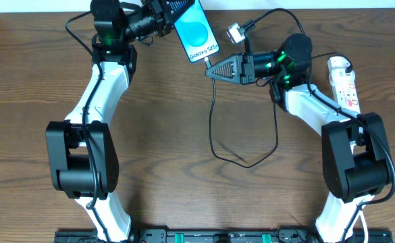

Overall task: Plug charger to phone and switch on socket
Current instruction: 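Align the connector under the phone's port, left gripper holding the phone, then push the phone down onto the connector with the left gripper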

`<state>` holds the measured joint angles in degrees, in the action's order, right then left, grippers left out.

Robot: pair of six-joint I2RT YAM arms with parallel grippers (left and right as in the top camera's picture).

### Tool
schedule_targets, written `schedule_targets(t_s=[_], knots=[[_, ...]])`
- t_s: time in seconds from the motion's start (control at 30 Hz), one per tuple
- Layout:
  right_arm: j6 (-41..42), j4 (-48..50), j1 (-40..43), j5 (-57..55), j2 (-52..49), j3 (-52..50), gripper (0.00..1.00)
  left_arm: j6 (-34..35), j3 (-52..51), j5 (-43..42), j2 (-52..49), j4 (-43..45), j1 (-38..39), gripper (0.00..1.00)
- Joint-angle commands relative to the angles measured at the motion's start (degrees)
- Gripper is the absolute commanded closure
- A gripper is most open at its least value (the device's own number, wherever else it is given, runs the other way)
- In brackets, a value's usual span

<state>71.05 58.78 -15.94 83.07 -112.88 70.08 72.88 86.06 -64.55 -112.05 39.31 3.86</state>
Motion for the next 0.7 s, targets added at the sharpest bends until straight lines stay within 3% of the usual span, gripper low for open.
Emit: schedule_targets(t_s=[0.0,0.67], knots=[[0.31,0.37,0.09,-4.09,-0.17,0.37,0.99,-2.19,1.07,-5.38,1.57,0.63,0.79,0.93],[0.31,0.24,0.11,-4.79,-0.17,0.37,0.99,-3.91,1.07,-8.76,1.57,0.2,2.6,0.93]])
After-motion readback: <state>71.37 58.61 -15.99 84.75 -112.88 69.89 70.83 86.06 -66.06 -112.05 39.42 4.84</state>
